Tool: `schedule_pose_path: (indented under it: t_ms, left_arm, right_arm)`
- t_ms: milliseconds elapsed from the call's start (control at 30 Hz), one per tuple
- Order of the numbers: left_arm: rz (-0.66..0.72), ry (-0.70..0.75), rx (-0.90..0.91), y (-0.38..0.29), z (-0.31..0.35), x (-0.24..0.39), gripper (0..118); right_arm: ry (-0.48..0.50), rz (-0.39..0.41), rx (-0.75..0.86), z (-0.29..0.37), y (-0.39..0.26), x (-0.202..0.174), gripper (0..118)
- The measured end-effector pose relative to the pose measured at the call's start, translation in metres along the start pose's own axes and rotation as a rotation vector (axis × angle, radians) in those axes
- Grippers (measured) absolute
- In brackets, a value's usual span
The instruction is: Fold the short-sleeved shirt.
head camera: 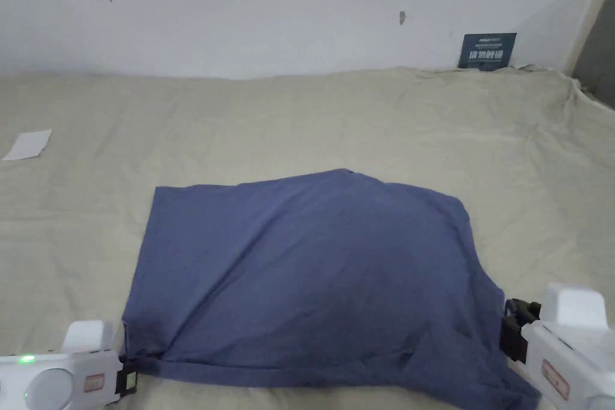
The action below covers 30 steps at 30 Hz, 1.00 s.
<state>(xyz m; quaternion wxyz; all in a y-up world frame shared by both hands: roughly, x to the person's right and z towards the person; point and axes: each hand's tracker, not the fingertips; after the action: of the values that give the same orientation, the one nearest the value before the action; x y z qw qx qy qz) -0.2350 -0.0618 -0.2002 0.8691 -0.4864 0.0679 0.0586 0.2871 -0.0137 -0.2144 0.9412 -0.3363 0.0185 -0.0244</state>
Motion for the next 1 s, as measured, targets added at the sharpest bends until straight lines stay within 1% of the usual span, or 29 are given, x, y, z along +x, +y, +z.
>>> schedule_pose_path:
  t_ms: [67, 100, 133, 167, 200, 233, 267, 400, 433, 500, 567, 667, 700, 733, 767, 800, 833, 900, 933, 1000]
  left_arm:
    - [0.005, -0.011, 0.019, 0.002, 0.007, 0.000, 4]
    - [0.008, -0.015, 0.026, 0.004, 0.009, 0.000, 4]
    - [0.010, -0.019, 0.033, 0.005, 0.011, 0.000, 4]
    - [0.011, -0.022, 0.040, 0.006, 0.013, 0.000, 4]
    - [0.013, -0.023, 0.045, 0.006, 0.015, 0.000, 4]
    - [0.016, -0.026, 0.046, 0.008, 0.015, 0.000, 4]
    - [0.019, -0.029, 0.046, 0.008, 0.015, -0.001, 4]
    - [0.021, -0.032, 0.052, 0.009, 0.016, 0.001, 4]
    - [0.020, -0.032, 0.052, 0.008, 0.016, 0.001, 4]
    - [0.020, -0.032, 0.050, 0.008, 0.017, 0.002, 4]
    - [0.022, -0.036, 0.049, 0.007, 0.017, 0.002, 4]
    - [0.024, -0.034, 0.048, 0.007, 0.014, 0.001, 4]
    - [0.026, -0.034, 0.046, 0.006, 0.014, 0.001, 4]
    - [0.026, -0.033, 0.045, 0.006, 0.013, 0.000, 4]
    - [0.025, -0.033, 0.044, 0.006, 0.013, 0.000, 4]
    - [0.025, -0.032, 0.042, 0.006, 0.012, 0.000, 4]
    - [0.024, -0.031, 0.040, 0.005, 0.012, 0.000, 4]
    - [0.025, -0.031, 0.041, 0.005, 0.012, 0.000, 4]
    - [0.026, -0.030, 0.041, 0.005, 0.012, 0.000, 4]
    - [0.023, -0.029, 0.040, 0.004, 0.012, 0.000, 4]
  right_arm:
    - [0.005, -0.030, -0.051, -0.011, -0.015, 0.005, 1]
    - [0.002, -0.025, -0.103, -0.017, -0.022, 0.006, 2]
    - [0.001, -0.050, -0.123, -0.020, -0.028, 0.006, 6]
    - [0.004, -0.068, -0.148, -0.021, -0.034, 0.005, 16]
    - [0.012, -0.094, -0.175, -0.025, -0.040, 0.006, 33]
    - [0.010, -0.106, -0.195, -0.029, -0.045, 0.008, 61]
    - [0.018, -0.116, -0.214, -0.032, -0.050, 0.007, 78]
    - [-0.007, -0.098, -0.269, -0.042, -0.065, 0.000, 95]
    - [-0.017, -0.092, -0.271, -0.043, -0.068, -0.002, 96]
    - [-0.037, -0.091, -0.303, -0.049, -0.072, -0.003, 96]
    - [-0.052, -0.108, -0.333, -0.050, -0.073, -0.006, 96]
    - [-0.053, -0.116, -0.343, -0.053, -0.076, -0.007, 96]
    - [-0.053, -0.114, -0.342, -0.048, -0.074, -0.013, 94]
    - [-0.046, -0.109, -0.339, -0.047, -0.074, -0.015, 83]
    - [-0.039, -0.095, -0.330, -0.045, -0.073, -0.017, 65]
    - [-0.030, -0.081, -0.317, -0.043, -0.072, -0.020, 39]
    - [-0.017, -0.074, -0.301, -0.043, -0.072, -0.017, 7]
    - [0.023, -0.076, -0.279, -0.038, -0.069, -0.022, 5]
    - [0.016, -0.060, -0.280, -0.036, -0.068, -0.025, 5]
    - [0.003, -0.001, -0.240, -0.031, -0.065, -0.027, 4]
